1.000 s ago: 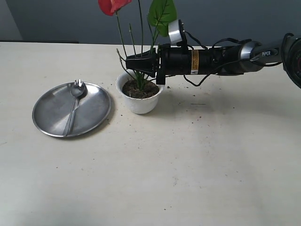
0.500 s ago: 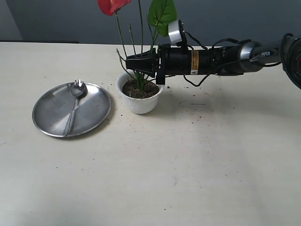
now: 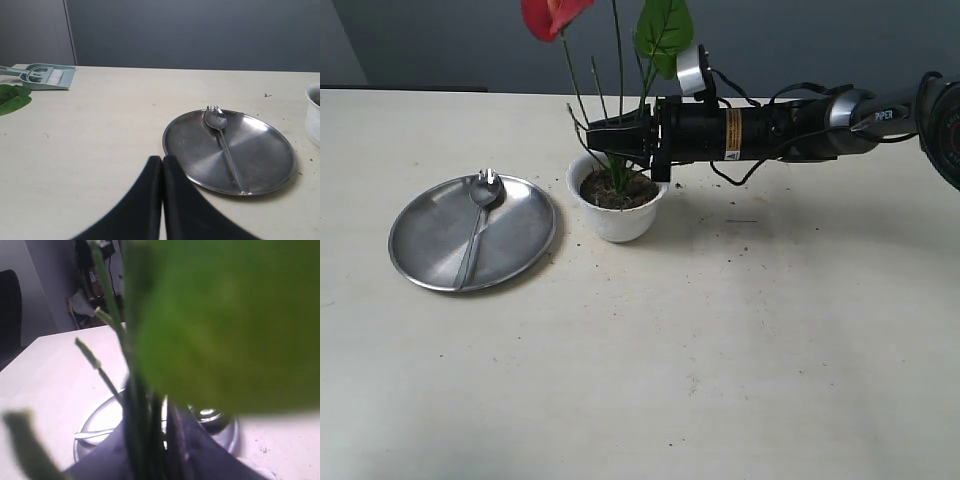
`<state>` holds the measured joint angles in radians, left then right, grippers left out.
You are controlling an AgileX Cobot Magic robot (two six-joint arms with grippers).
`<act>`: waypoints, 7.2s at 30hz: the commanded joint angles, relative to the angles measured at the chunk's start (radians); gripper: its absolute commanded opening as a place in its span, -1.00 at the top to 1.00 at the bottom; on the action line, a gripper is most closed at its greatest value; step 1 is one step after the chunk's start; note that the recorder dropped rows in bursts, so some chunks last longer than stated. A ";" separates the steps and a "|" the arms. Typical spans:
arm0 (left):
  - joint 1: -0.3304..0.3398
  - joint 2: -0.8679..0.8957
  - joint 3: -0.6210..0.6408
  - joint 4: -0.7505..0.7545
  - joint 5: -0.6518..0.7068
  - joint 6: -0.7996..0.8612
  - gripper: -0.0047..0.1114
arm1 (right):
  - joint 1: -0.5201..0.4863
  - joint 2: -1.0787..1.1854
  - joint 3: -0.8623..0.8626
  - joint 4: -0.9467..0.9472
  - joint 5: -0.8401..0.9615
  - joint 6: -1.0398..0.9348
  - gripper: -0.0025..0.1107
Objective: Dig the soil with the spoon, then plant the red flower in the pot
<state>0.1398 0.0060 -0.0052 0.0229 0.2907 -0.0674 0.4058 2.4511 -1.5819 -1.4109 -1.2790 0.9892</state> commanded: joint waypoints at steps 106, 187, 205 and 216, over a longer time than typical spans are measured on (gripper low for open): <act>-0.002 -0.006 0.005 -0.004 -0.006 -0.001 0.91 | 0.004 0.007 0.041 -0.229 0.305 0.012 0.03; -0.002 -0.006 0.005 -0.004 -0.006 -0.001 0.91 | 0.002 -0.166 0.041 -0.323 0.439 0.064 0.07; -0.002 -0.006 0.005 -0.004 -0.006 -0.001 0.91 | 0.002 -0.212 0.041 -0.323 0.439 0.064 0.07; -0.002 -0.006 0.005 -0.004 -0.006 -0.001 0.91 | 0.002 -0.243 0.041 -0.323 0.461 0.064 0.07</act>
<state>0.1398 0.0060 -0.0052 0.0229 0.2907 -0.0674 0.4139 2.2244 -1.5432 -1.7380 -0.8295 1.0592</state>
